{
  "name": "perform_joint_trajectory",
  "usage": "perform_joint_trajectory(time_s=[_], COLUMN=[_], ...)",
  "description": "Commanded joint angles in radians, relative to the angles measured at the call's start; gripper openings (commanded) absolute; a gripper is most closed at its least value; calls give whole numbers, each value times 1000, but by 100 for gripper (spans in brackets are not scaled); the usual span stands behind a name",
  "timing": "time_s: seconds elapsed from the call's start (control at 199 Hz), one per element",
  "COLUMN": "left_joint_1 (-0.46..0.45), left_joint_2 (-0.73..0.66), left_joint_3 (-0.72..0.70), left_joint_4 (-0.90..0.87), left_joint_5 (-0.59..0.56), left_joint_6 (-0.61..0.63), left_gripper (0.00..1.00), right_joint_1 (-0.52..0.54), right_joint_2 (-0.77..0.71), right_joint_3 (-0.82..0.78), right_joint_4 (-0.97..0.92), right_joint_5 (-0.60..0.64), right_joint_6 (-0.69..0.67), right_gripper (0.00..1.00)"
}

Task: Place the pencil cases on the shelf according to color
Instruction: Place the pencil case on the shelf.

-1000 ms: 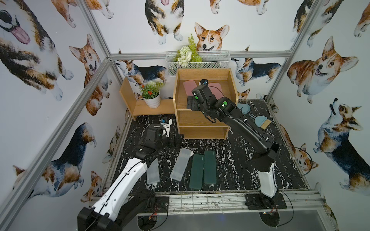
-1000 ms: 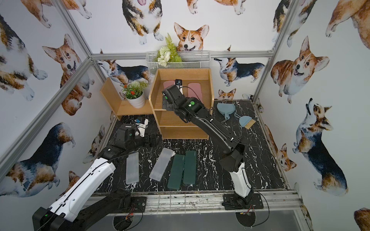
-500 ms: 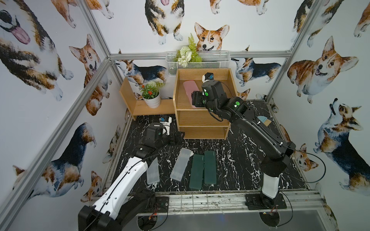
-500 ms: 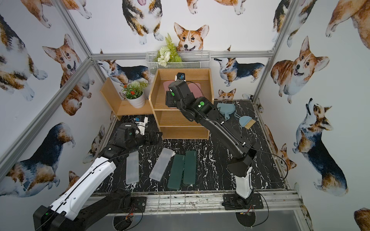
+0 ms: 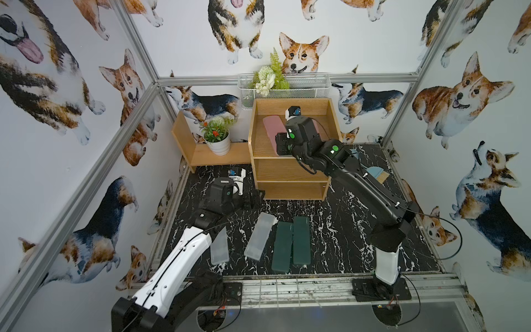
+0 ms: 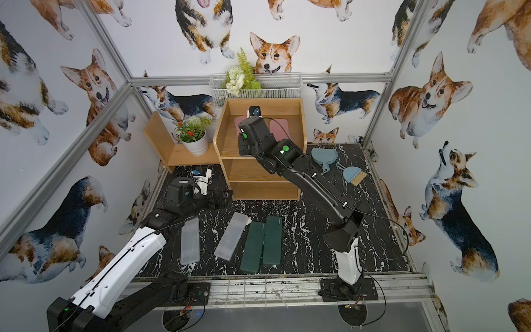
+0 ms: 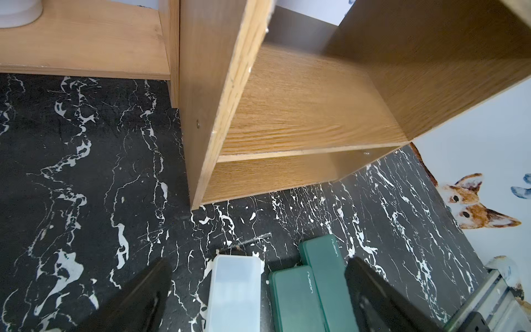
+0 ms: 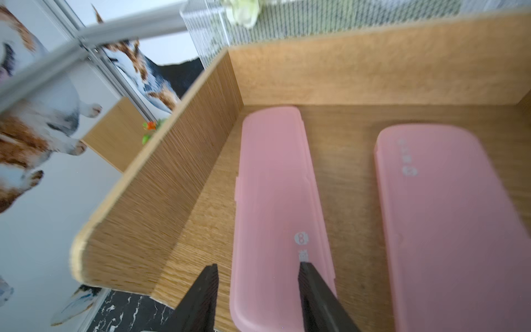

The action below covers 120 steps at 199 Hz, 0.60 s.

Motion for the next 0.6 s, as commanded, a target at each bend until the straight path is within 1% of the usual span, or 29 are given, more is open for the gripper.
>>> perform_joint_trajectory(time_s=[0.0, 0.01, 0.03, 0.05, 0.065, 0.09, 0.161, 0.226, 0.356, 0.407, 0.462, 0.597], left_joint_1=[0, -1, -2, -2, -2, -1, -3, -6, -11, -12, -16, -25], left_joint_2=[-11, -11, -15, -17, -20, -25, -33, -37, -59, -79, -109, -191], left_joint_3=[21, 22, 21, 20, 18, 15, 10, 8, -8, -17, -35, -94], left_joint_4=[-50, -51, -53, -52, -51, -48, -48, -61, -95, -106, -113, -118], left_joint_5=[27, 29, 34, 38, 41, 44, 44, 47, 45, 39, 29, -19], left_joint_6=[-10, -11, -12, -13, -13, -13, -15, -16, -42, -62, -85, -150], left_gripper=[99, 99, 99, 99, 99, 99, 99, 99, 99, 99, 99, 99], right_joint_1=[-2, -2, -2, -1, 0, 1, 7, 7, 5, 1, 2, 1], right_joint_2=[-66, -74, -93, -114, -132, -161, -262, -367, -647, -736, -819, -929], right_joint_3=[5, -1, -20, -46, -66, -103, -251, -431, -842, -957, -1046, -1240], right_joint_4=[29, 31, 34, 35, 37, 39, 58, 104, 294, 336, 350, 377], right_joint_5=[-23, -28, -39, -44, -46, -42, -11, -6, -26, -94, -182, -336], right_joint_6=[-46, -47, -49, -50, -48, -45, -34, -31, -32, -24, -13, 49], right_gripper=[58, 61, 77, 88, 94, 100, 100, 100, 100, 100, 100, 100])
